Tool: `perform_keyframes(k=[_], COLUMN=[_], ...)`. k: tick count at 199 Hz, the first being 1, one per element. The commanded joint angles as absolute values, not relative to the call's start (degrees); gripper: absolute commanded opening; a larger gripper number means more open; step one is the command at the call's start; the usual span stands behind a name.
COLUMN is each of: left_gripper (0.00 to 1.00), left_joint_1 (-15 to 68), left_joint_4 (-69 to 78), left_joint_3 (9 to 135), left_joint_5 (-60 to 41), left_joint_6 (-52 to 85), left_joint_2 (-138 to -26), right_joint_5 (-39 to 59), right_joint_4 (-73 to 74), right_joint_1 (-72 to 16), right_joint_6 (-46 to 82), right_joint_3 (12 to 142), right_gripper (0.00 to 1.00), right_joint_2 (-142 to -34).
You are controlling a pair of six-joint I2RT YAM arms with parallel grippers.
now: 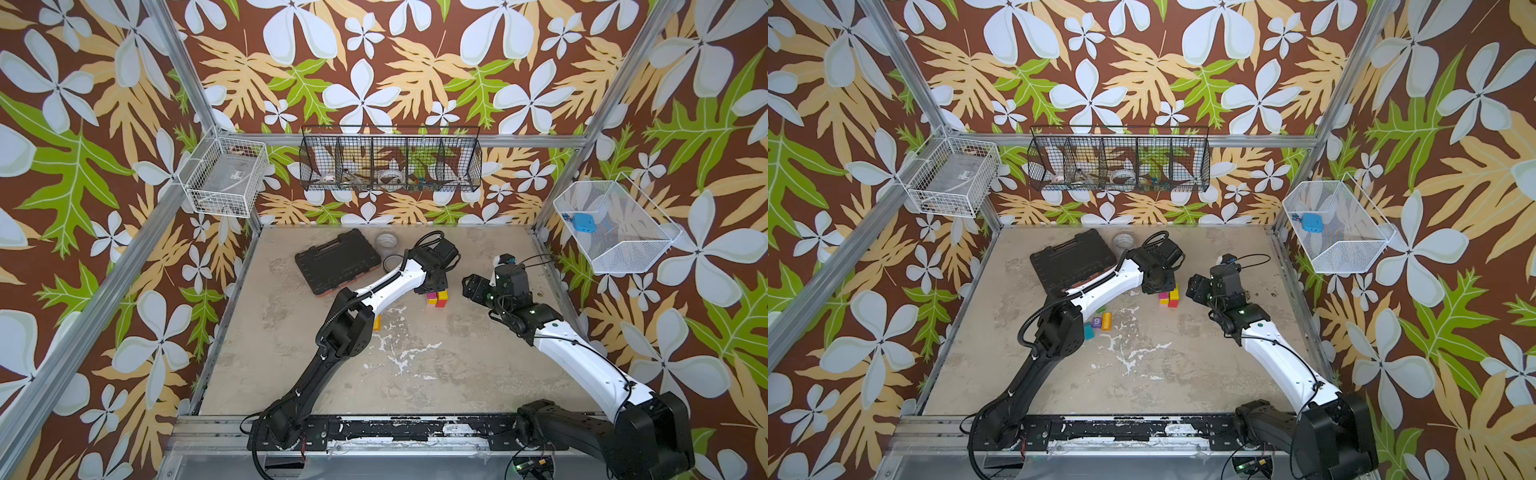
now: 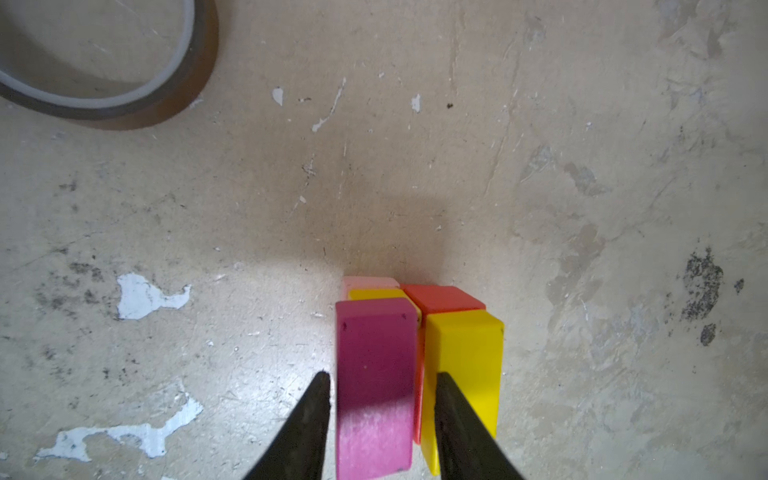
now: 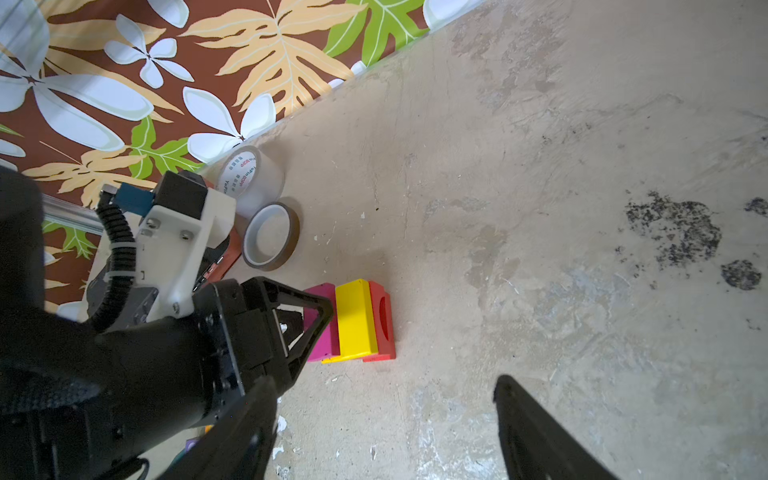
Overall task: Build the wood block tower
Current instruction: 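Open the left gripper and raise it off the magenta bar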
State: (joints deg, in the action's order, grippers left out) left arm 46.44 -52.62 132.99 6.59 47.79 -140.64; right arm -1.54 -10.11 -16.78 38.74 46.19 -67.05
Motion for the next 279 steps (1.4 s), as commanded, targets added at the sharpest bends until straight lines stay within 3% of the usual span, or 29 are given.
perform_keyframes(k=[1, 146, 228, 264, 279], left_gripper=[0.43, 0.3, 0.35, 0.39, 0.39], left_joint_1=[46.5, 46.5, 46.5, 46.4, 46.4], left_joint_4=[-52.7, -51.5, -53.5, -58.4, -59.9], left_joint_3=[133.1, 132.6, 131.6, 131.0, 128.7], left_joint_5=[6.6, 4.7, 8.2, 14.8, 18.6], left_joint_6=[47.4, 48.2, 48.6, 48.9, 48.7], left_joint_2=[-139.8, -139.7, -136.8, -130.1, -124.7], right_joint_5=[-1.5, -1.8, -2.1, -2.2, -1.5], right_joint_4=[-9.6, -9.7, -9.6, -9.2, -9.0], right_joint_1=[-16.7, -16.8, -16.7, -16.7, -16.7], right_joint_6=[38.8, 39.0, 39.0, 39.1, 39.1], right_joint_3=[46.8, 46.9, 46.8, 46.6, 46.7], right_gripper=[0.82, 0.8, 0.79, 0.79, 0.75], right_joint_2=[-67.0, -67.3, -67.8, -68.8, -69.9])
